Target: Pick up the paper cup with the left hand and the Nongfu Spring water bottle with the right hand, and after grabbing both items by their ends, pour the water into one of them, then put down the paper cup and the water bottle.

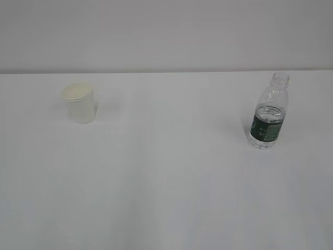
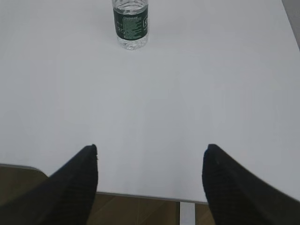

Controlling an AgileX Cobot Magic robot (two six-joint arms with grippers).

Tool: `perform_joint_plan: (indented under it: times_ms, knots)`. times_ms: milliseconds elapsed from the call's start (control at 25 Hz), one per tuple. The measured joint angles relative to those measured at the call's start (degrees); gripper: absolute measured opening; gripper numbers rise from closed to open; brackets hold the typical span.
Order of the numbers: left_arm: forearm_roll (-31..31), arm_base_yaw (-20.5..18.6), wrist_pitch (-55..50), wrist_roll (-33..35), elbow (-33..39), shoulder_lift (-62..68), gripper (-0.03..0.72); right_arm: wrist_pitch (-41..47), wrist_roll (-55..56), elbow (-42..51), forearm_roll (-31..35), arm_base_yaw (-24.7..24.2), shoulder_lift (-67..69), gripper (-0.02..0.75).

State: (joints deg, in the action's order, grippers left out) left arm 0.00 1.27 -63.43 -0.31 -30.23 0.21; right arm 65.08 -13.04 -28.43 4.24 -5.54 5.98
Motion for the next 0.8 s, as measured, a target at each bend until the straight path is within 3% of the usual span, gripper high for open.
perform_joint_plan:
  times_ms: [800]
  knots:
    - [0.0,0.0,0.0,0.0,0.0,0.0,0.587,0.0,0.0,0.0,0.0,0.0,0.0,0.52]
